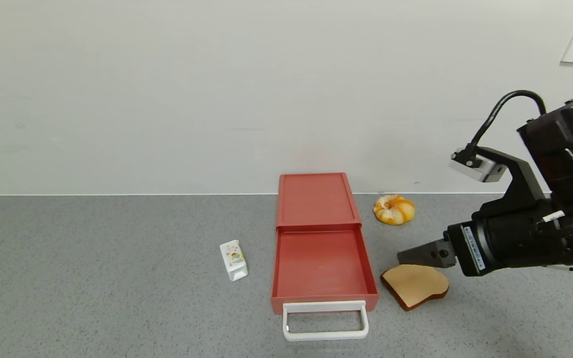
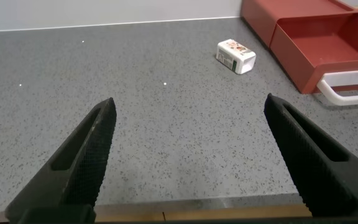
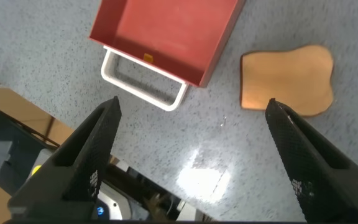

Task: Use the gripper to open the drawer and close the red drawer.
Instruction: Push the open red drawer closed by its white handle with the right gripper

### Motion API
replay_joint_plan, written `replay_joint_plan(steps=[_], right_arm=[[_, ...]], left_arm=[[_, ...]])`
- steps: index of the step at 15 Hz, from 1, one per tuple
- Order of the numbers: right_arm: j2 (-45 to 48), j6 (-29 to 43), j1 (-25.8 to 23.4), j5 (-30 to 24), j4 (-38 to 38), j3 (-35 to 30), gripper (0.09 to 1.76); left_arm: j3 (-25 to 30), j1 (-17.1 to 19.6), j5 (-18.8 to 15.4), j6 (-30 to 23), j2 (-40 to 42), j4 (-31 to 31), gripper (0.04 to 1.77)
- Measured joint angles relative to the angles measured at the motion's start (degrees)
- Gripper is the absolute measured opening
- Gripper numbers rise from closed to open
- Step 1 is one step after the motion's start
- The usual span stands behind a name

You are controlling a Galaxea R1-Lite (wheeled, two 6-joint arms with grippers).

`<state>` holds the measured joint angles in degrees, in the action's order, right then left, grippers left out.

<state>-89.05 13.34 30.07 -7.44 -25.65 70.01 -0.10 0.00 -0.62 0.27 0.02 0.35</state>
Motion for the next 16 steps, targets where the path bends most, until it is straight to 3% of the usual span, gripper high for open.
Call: replay_joint_plan(steps=[9,16], right_arm=[[-12.3,18.3,12.9,8.8,-10.0,6.8,1.71],[-20.7,21.5,16.6,11.6,-10.1,8.3,1.71]], left_arm=[[0.0,0.0,0.1,-0.1,0.0,0.0,1.72],[0.0,0.0,0.0,-0.1,0.0,0.0,1.72]])
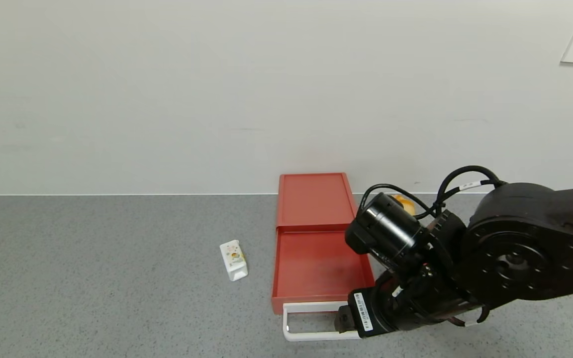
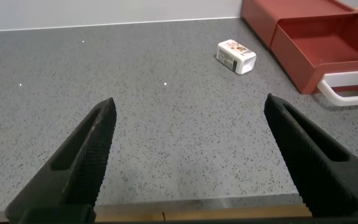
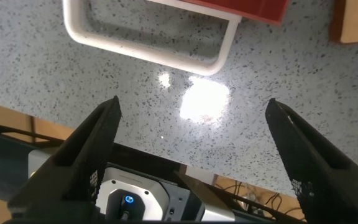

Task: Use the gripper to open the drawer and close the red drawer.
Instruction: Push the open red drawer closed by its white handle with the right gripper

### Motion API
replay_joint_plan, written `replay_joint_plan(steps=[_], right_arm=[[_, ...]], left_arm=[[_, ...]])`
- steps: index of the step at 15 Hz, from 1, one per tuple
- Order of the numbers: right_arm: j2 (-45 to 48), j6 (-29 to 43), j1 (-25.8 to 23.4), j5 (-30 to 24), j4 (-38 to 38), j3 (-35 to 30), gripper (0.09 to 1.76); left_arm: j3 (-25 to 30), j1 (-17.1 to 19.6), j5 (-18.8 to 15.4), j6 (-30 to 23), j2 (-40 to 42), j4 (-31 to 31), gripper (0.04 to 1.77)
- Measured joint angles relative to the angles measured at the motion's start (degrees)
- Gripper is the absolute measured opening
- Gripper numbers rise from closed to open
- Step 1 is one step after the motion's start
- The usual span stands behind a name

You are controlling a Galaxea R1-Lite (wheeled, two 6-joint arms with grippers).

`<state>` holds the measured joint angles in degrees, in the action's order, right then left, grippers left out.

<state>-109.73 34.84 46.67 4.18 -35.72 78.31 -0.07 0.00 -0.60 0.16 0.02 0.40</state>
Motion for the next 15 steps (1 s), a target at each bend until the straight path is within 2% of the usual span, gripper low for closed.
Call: replay_joint_plan(steps=[6,15], right_arm=[[-6.1,1.9,0.4,1.3,0.0,2.5,1.71],[-11.4,0.9,-2.4,1.3,0.0,8.1,1.71]], left_arm=[[0.0,0.0,0.0,0.0,0.0,0.0,1.72],[0.0,0.0,-0.1,-0.1,0.0,-0.1,1.72]])
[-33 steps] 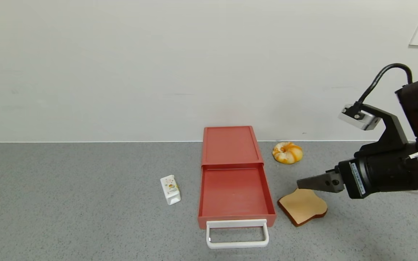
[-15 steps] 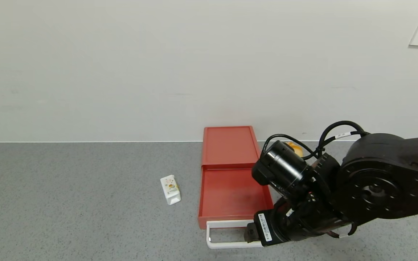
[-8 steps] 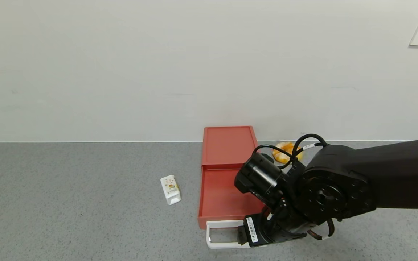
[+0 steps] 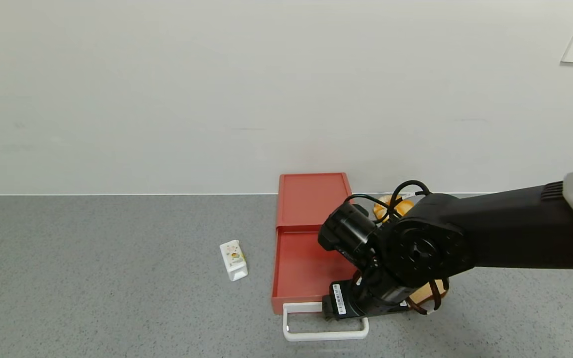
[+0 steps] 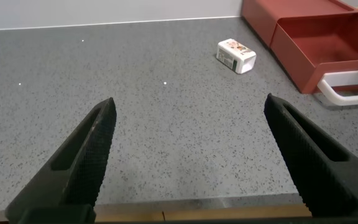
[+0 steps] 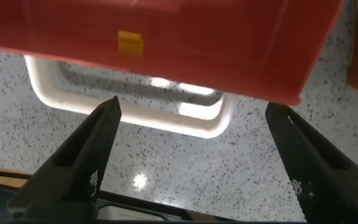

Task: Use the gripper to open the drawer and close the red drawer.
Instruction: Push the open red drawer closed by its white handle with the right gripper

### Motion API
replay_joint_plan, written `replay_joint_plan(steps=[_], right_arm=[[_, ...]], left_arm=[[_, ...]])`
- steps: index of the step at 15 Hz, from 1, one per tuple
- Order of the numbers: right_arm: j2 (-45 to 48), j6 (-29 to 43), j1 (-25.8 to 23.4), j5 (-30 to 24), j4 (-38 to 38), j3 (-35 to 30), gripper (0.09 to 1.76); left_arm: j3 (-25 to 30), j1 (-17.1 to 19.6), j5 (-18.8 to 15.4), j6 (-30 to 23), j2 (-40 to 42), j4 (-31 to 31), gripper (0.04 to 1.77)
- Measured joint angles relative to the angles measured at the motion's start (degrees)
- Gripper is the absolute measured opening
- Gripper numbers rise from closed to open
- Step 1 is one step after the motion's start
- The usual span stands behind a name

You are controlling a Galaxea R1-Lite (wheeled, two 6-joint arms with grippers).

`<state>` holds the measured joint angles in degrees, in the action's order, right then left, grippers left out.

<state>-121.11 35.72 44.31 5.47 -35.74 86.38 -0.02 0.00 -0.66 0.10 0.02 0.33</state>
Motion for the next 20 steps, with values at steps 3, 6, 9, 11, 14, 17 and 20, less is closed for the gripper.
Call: replay_joint_plan(steps=[3,6,9,11,14,17,20], right_arm=[[-1.0,0.1,-0.2,0.0,0.0,0.7,1.71],[-1.9,0.1,-0.4,0.0,0.0,1.6,1.71],[-2.6,0.3,-0.5,0.1,-0.3,3.1,1.71],[-3.1,0.4,-0.5,1.0,-0.3,4.0,1.71],[-3.7,0.5,-0.7,1.2,-0.2,5.1,1.71],[-4.2,0.6,-0.8,1.2,-0.3,5.7,1.71],[-4.5,0.7,-0.6,1.3,-0.3,6.1,1.71]], left_arm=[[0.0,0.0,0.0,0.0,0.0,0.0,1.72],[0.0,0.0,0.0,0.1,0.0,0.0,1.72],[0.0,0.0,0.0,0.1,0.0,0.0,1.72],[0.0,0.0,0.0,0.1,0.0,0.0,1.72],[0.0,0.0,0.0,0.1,0.0,0.0,1.72],[0.0,0.0,0.0,0.1,0.0,0.0,1.72],[0.0,0.0,0.0,0.1,0.0,0.0,1.72]])
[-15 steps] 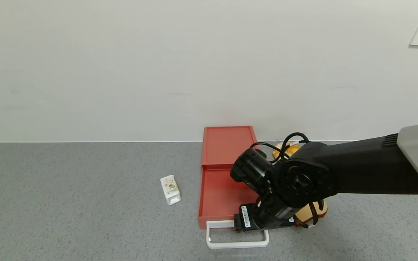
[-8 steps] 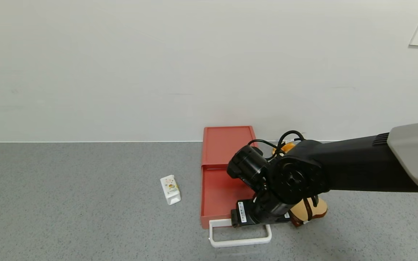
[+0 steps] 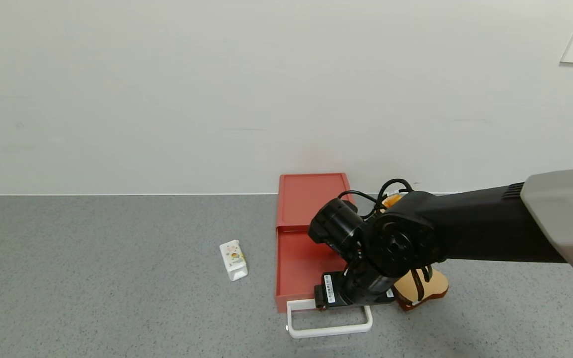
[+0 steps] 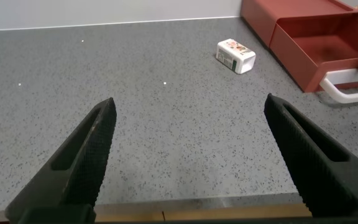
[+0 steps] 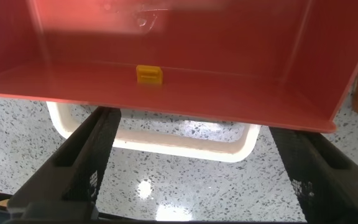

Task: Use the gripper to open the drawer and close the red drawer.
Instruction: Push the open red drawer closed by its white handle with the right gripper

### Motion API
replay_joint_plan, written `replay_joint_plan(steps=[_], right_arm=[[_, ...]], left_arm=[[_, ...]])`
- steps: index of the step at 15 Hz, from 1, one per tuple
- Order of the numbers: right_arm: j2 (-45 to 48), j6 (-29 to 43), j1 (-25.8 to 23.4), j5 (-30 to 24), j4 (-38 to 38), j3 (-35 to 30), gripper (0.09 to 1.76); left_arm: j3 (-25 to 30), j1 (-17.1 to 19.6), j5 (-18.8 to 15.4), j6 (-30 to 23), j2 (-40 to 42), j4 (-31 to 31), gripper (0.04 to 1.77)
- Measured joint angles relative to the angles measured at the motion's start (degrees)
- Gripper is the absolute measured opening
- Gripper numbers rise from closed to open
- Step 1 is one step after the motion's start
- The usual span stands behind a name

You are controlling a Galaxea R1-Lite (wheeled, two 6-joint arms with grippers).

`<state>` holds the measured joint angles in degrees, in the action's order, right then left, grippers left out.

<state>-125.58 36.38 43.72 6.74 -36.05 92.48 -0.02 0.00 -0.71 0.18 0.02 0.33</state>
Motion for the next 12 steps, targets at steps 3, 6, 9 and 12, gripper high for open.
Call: replay_joint_plan(steps=[3,6,9,12], right_arm=[[-0.4,0.8,0.3,0.0,0.2,1.2,1.71],[-1.0,1.3,0.5,0.1,0.4,2.8,1.71],[-1.7,1.3,0.4,0.1,0.3,3.5,1.71],[-2.4,1.4,0.0,0.0,0.0,4.6,1.71]], left_arm=[[0.0,0.0,0.0,0.0,0.0,0.0,1.72],[0.0,0.0,0.0,0.0,0.0,0.0,1.72],[0.0,0.0,0.0,0.0,0.0,0.0,1.72],[0.0,0.0,-0.1,0.1,0.0,0.0,1.72]])
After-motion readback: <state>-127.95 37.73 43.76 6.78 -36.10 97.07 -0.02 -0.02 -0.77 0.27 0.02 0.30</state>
